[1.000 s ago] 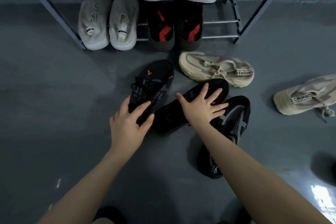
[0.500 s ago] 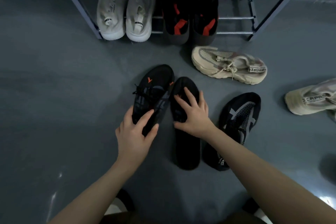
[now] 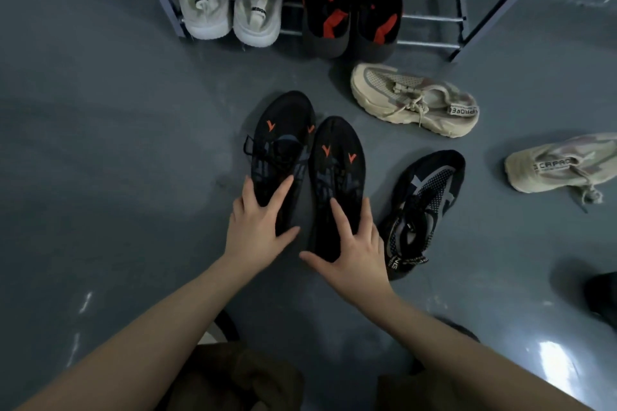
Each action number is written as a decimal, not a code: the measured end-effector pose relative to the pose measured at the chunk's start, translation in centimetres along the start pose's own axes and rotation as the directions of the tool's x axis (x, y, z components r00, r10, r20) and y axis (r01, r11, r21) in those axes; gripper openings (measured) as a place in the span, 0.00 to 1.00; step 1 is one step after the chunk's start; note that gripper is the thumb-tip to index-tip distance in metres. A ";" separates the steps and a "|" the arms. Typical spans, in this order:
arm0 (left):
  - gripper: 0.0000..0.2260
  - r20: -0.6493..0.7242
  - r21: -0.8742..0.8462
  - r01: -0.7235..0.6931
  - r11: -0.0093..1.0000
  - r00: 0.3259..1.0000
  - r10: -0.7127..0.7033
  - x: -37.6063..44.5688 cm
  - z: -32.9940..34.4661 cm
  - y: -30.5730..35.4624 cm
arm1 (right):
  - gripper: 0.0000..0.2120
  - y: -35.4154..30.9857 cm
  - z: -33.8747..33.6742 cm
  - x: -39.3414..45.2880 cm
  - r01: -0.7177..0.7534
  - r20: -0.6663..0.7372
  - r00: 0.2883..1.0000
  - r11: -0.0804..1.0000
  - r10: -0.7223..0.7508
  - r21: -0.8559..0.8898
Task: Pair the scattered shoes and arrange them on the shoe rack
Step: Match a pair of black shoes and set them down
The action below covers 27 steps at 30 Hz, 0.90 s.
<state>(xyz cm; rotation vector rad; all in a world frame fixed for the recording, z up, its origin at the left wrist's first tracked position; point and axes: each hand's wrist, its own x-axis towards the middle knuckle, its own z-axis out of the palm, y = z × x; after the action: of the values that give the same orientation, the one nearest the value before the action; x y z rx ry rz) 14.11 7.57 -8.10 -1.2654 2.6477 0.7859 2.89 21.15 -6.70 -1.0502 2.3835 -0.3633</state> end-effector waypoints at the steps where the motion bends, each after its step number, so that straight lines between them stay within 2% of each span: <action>1: 0.37 -0.008 -0.017 -0.012 1.000 1.000 0.012 -0.1 -0.1 -0.3 | 0.46 -0.1 0.3 -0.2 0.006 0.003 1.000 1.000 -0.006 -0.030; 5: 0.33 -0.069 -0.048 -0.049 0.998 0.997 0.046 -0.2 -0.5 -1.2 | 0.45 0.2 0.9 0.1 0.055 -0.007 0.998 0.987 -0.056 -0.148; 12: 0.31 -0.088 0.024 -0.053 0.998 0.995 0.055 -0.8 0.7 -1.3 | 0.32 1.0 1.5 -1.0 0.111 -0.078 0.988 0.958 -0.136 -0.263; 17: 0.29 -0.076 -0.037 -0.057 0.998 0.996 0.054 -0.8 0.4 -1.4 | 0.39 1.0 1.4 -0.8 0.121 -0.030 0.990 0.939 -0.138 -0.323; 22: 0.25 -0.150 -0.207 -0.058 0.977 0.988 0.027 -1.3 -0.9 -0.3 | 0.35 1.2 0.3 -0.4 0.140 -0.014 0.989 0.975 -0.144 -0.172; 27: 0.21 -0.286 -0.261 -0.125 0.957 0.957 0.047 -2.3 -3.2 0.7 | 0.32 0.6 -2.6 -0.7 0.147 -0.021 0.989 0.979 -0.145 0.142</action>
<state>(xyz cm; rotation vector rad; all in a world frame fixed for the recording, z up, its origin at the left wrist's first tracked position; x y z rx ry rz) 15.43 7.98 -4.40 -1.4263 2.9101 1.1015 1.52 22.22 -4.58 -1.1610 2.2580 -0.5847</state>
